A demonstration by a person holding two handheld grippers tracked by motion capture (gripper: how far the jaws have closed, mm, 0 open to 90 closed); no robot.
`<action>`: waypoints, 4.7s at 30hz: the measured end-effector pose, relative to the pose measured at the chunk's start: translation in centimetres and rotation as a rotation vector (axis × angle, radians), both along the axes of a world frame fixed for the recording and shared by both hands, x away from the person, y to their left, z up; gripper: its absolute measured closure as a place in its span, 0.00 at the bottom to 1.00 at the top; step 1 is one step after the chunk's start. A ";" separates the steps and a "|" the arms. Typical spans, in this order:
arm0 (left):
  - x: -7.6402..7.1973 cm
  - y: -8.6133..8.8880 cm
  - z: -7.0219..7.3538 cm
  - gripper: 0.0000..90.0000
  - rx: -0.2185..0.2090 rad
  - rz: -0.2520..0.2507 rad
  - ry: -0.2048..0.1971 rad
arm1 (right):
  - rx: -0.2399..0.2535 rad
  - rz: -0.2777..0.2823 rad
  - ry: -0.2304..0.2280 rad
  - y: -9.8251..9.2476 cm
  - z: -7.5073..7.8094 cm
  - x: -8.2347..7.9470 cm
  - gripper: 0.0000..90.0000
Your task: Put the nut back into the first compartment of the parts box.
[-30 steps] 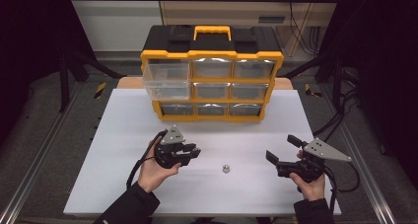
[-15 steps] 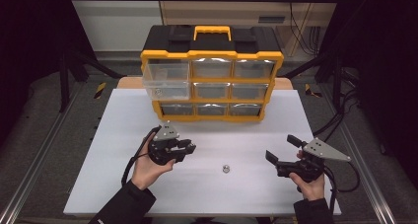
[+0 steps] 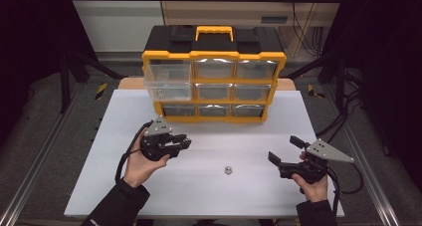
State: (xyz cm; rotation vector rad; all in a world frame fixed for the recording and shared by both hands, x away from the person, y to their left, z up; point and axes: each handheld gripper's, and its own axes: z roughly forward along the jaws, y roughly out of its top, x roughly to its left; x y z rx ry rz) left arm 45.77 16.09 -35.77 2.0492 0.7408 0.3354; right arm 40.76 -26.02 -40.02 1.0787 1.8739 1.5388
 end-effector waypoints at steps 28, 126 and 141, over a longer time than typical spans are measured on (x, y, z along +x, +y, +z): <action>-0.4 2.2 5.1 0.77 0.009 0.030 -0.071 | 0.001 0.000 -0.005 0.0 0.1 0.0 0.03; 6.9 1.8 15.8 0.77 0.069 0.261 -0.189 | 0.001 0.004 -0.003 -0.1 0.1 0.0 0.03; 8.1 1.7 14.7 0.77 0.096 0.276 -0.162 | 0.005 0.006 -0.003 -0.1 0.1 0.0 0.03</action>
